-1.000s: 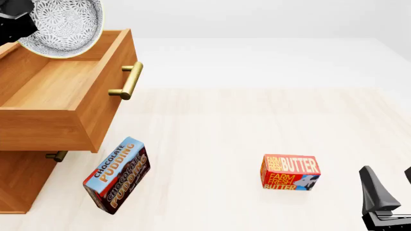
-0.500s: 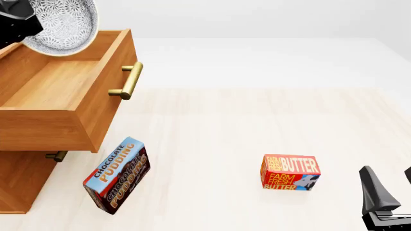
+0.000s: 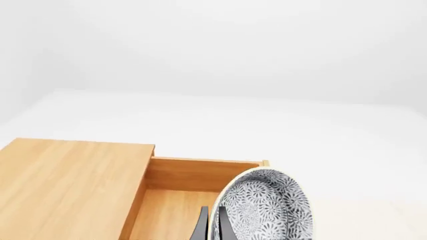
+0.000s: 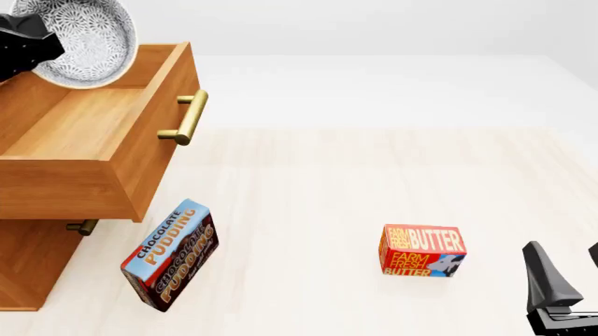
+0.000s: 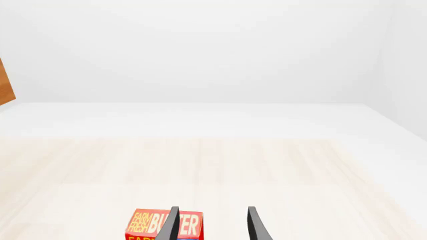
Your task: Put the bowl in the top drawer of the cabinet.
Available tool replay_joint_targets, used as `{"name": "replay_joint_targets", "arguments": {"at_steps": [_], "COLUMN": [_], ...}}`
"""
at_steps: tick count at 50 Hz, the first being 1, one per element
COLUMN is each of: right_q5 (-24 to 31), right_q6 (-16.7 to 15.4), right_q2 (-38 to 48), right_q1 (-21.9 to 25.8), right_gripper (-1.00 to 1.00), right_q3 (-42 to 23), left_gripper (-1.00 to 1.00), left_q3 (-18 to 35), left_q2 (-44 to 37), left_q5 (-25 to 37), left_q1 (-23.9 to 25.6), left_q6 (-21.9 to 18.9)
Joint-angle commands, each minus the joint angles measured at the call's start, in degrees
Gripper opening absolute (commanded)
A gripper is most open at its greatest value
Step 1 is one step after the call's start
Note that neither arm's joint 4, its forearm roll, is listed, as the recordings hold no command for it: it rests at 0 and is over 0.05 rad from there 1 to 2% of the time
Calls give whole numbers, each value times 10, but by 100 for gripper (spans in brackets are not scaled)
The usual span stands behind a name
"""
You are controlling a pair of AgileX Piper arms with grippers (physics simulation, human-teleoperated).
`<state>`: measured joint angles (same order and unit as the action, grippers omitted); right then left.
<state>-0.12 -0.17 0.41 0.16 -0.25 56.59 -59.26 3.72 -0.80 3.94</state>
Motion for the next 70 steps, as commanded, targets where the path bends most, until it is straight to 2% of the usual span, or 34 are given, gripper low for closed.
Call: {"name": "replay_joint_targets", "arguments": {"at_steps": [1, 36, 70], "right_q5": [0, 0, 0], "right_q6": [0, 0, 0], "right_q2": [0, 0, 0], "right_q1": [0, 0, 0], "right_gripper": [100, 100, 100], "right_q3": [0, 0, 0], "left_gripper": [-100, -100, -100], "left_q3": [-9, -39, -51], "left_q2": [-20, -54, -93], "left_q5": [-14, -34, -57], "left_q1": [-10, -56, -73], "left_q6": [-1, 7, 4]}}
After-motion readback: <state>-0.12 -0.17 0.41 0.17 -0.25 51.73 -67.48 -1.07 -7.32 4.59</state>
